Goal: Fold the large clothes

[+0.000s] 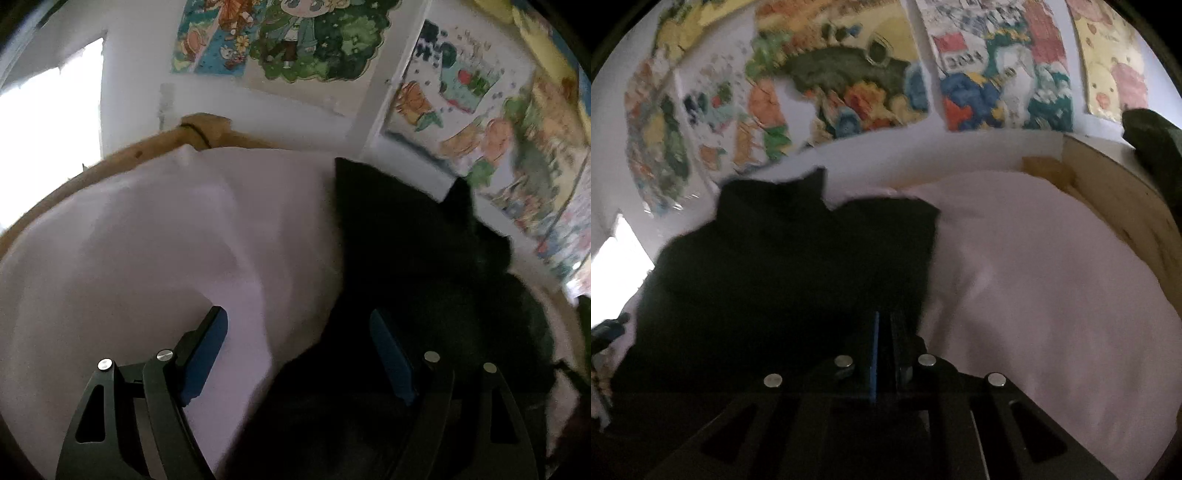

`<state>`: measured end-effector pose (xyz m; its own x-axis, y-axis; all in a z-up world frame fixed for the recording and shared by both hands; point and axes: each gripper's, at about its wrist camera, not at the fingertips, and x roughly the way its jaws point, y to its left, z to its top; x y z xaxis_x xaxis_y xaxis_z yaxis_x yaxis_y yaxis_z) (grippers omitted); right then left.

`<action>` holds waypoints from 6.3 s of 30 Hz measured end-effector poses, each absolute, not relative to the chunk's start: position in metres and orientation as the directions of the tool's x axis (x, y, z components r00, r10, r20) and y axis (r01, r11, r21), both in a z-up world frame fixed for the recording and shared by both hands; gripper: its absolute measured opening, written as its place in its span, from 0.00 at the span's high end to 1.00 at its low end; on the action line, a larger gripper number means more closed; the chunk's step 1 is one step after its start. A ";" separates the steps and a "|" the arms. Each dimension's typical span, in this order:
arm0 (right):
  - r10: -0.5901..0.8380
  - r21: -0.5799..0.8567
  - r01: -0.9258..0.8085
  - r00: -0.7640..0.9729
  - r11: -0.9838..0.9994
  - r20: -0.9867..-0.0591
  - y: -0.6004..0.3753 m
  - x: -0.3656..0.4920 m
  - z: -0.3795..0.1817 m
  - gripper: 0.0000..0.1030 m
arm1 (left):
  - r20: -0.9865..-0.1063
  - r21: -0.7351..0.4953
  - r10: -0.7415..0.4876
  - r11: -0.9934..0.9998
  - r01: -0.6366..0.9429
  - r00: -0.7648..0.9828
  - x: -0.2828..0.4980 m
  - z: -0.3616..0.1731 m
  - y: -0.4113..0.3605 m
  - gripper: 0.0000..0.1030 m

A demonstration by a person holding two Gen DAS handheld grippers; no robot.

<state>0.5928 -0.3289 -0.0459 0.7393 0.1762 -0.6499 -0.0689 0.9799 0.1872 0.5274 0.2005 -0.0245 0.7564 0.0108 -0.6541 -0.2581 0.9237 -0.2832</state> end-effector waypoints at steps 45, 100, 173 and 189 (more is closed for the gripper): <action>0.216 -0.139 -0.400 0.719 0.906 -0.660 -0.220 0.610 -0.112 0.35 | -0.687 0.071 0.006 0.996 0.059 0.727 0.600 -0.076 0.083 0.02; 0.431 0.055 -0.450 0.803 0.891 -0.412 -0.216 0.619 -0.013 0.91 | -0.333 -0.197 -0.296 0.950 0.241 0.895 0.608 0.037 0.053 0.94; 0.473 0.225 -0.441 0.608 0.869 -0.638 -0.180 0.708 -0.136 1.00 | -0.541 -0.123 -0.198 0.980 0.156 0.817 0.673 -0.095 0.060 0.72; 0.466 0.204 -0.438 0.653 0.876 -0.597 -0.195 0.648 -0.093 0.34 | -0.560 -0.108 -0.200 0.980 0.169 0.804 0.613 -0.058 0.047 0.17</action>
